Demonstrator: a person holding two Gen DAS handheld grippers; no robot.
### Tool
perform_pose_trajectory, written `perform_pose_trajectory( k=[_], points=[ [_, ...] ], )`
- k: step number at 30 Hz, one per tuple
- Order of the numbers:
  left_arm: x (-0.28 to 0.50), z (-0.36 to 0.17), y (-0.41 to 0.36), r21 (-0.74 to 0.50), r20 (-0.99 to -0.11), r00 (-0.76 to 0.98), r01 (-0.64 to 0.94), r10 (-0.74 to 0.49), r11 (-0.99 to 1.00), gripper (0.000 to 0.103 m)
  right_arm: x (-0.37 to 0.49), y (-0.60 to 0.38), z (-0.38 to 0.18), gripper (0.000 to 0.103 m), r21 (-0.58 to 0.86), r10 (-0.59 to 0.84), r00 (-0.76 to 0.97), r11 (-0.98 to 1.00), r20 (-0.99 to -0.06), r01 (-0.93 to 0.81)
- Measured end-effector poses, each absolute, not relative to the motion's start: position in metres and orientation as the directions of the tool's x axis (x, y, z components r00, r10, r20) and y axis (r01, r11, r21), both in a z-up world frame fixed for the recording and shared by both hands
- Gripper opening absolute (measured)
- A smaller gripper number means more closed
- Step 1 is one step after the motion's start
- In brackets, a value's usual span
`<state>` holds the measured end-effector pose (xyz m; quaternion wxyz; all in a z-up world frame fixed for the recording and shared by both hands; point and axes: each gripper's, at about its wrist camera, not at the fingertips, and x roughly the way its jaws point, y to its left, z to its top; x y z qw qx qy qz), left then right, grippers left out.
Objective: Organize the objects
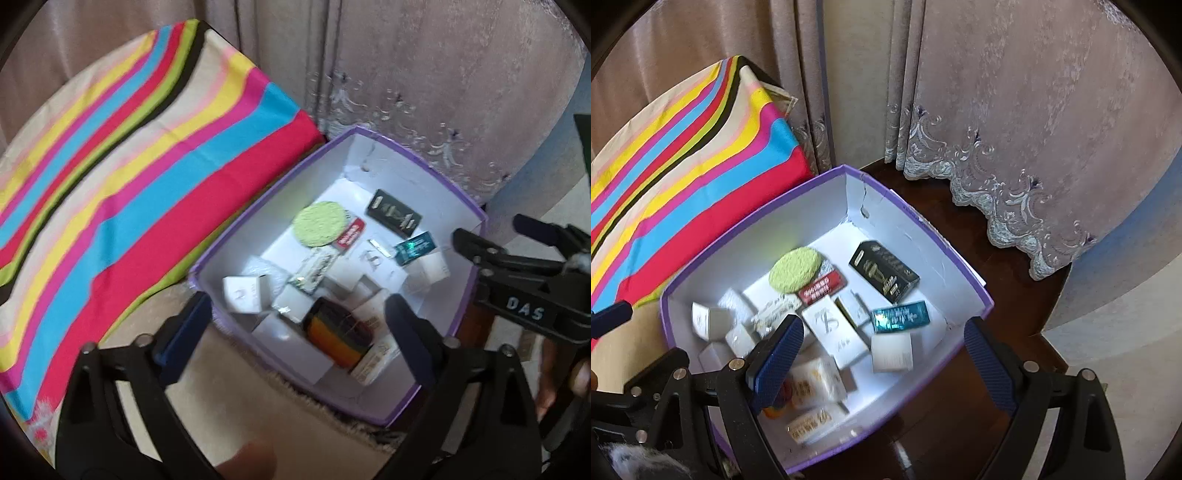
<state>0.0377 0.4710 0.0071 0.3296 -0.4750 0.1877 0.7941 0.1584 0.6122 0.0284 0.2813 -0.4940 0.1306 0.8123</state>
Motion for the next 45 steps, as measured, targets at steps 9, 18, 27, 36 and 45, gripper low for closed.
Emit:
perform_pose_trajectory(
  k=[9,18,27,36,45],
  points=[
    [0.056,0.019,0.443,-0.086,-0.844,-0.325,-0.703,0.426,-0.706,0.099,0.18,0.585,0.043,0.09,-0.07,0.346,-0.369,-0.804,-0.863,-0.59],
    [0.053,0.01,0.445,-0.104,-0.848,-0.309,-0.699,0.43,-0.707,0.1,0.178,0.582,0.042,0.09,-0.08,0.369,-0.369,-0.791,-0.853,-0.606],
    [0.052,0.008,0.448,-0.078,-0.851,-0.32,-0.706,0.416,-0.703,0.103,0.178,0.583,0.038,0.09,-0.075,0.363,-0.371,-0.793,-0.855,-0.604],
    [0.052,0.005,0.452,-0.112,-0.86,-0.276,-0.717,0.428,-0.688,0.103,0.179,0.584,0.037,0.09,-0.076,0.365,-0.371,-0.792,-0.854,-0.606],
    [0.053,0.012,0.453,-0.148,-0.831,-0.281,-0.72,0.481,-0.678,0.103,0.18,0.583,0.034,0.09,-0.07,0.359,-0.368,-0.79,-0.858,-0.609]
  ],
)
